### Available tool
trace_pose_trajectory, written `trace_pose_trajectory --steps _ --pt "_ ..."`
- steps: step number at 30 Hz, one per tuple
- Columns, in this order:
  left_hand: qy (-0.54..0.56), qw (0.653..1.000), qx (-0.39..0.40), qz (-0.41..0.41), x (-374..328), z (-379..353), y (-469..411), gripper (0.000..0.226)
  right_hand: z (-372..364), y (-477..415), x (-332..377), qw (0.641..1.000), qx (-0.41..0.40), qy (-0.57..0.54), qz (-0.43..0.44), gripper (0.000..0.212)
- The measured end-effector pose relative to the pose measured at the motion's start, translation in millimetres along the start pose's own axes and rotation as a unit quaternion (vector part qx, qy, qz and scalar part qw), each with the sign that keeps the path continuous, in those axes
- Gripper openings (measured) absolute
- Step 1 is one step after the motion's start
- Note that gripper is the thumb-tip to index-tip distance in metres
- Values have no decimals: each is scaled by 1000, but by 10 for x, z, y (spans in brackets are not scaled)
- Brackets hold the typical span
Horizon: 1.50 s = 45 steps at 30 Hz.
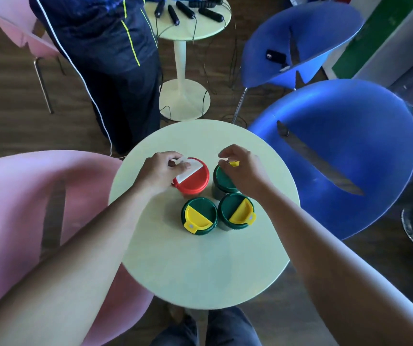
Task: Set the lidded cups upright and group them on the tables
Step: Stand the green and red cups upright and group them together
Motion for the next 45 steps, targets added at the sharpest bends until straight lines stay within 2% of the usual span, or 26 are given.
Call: trace_pose_trajectory --steps 3,7,13,17,21,25,28,45 --pt "5 1000 -2 26 -13 -124 -9 27 38 190 -228 998 -21 41 -31 22" --pt "18 998 -8 53 20 -218 -44 34 -40 338 -470 996 3 71 -58 35" --pt "16 998 -4 65 12 -277 -73 36 -119 409 -546 996 7 68 -62 38" --pt "27 996 0 81 33 -314 -62 29 -142 424 -586 997 -41 31 -63 44" --pt "21 996 0 86 64 -319 -41 33 -145 374 -653 990 -70 -38 -114 57" --pt "18 996 8 89 61 -310 -40 31 -128 325 -688 982 -50 -115 -142 46" --pt "1 996 12 91 43 -296 -44 29 -86 299 -693 979 -46 -132 -149 42" --pt "-67 992 32 100 -54 -282 -67 25 19 175 -688 987 1 -78 -141 47"
Point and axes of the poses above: each hand's wrist, its own y-axis away from the middle knuckle, its own z-axis out of the back of the hand, x = y × z, the point moved 4 cm from there along -y, towards the middle knuckle, and after that the axes turned 13 degrees about x, right-handed, at the moved point
